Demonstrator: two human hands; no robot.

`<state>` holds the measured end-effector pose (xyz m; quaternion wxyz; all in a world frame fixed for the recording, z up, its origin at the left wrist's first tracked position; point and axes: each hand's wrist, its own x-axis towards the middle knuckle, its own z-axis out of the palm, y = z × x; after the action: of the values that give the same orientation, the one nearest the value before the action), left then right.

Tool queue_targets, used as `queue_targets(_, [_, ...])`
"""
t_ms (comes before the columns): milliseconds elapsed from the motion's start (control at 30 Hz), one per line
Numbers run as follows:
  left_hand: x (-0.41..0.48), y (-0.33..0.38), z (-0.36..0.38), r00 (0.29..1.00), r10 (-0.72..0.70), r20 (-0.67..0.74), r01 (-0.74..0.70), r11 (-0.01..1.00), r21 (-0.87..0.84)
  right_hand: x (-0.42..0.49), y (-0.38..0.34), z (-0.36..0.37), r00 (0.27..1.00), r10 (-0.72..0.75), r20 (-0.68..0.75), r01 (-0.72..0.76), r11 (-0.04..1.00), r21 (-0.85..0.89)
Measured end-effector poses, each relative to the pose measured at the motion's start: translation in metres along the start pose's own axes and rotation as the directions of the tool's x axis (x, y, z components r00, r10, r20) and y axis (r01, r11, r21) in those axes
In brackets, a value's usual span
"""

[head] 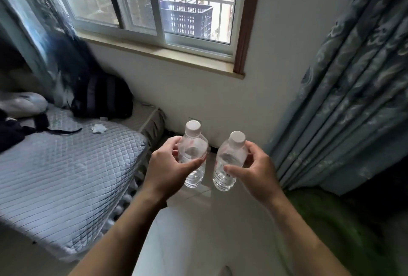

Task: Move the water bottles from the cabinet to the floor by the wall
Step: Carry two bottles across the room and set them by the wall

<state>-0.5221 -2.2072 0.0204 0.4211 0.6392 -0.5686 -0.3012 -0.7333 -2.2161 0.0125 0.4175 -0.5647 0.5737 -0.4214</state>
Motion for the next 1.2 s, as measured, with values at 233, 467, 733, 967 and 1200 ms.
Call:
queue_targets(233, [0.077,0.017,0.032,0.999,-0.018,-0.036,0.018,1.0,0.003,0.094,0.003,-0.027,1.0,-0.004,0.03,0.006,0.999,-0.045])
queue_targets(467, [0.164,0.007,0.054,0.999,-0.048,-0.01,0.048,0.999,-0.014,0.178,0.004,-0.028,0.999,0.028,0.026,-0.026,0.998,-0.056])
queue_targets(733, [0.295,-0.022,0.079,0.994,-0.023,0.106,0.023,1.0,0.001,0.288,0.022,0.004,0.994,0.101,-0.047,-0.105,0.99,-0.095])
queue_targets(967, [0.399,-0.049,0.096,0.981,-0.015,0.193,0.02,1.0,-0.024,0.377,0.047,0.029,0.975,0.174,-0.137,-0.191,0.973,-0.126])
queue_targets(1200, [0.472,-0.068,0.125,0.962,0.0,0.273,0.003,1.0,-0.011,0.438,0.072,0.033,0.955,0.222,-0.197,-0.249,0.961,-0.124])
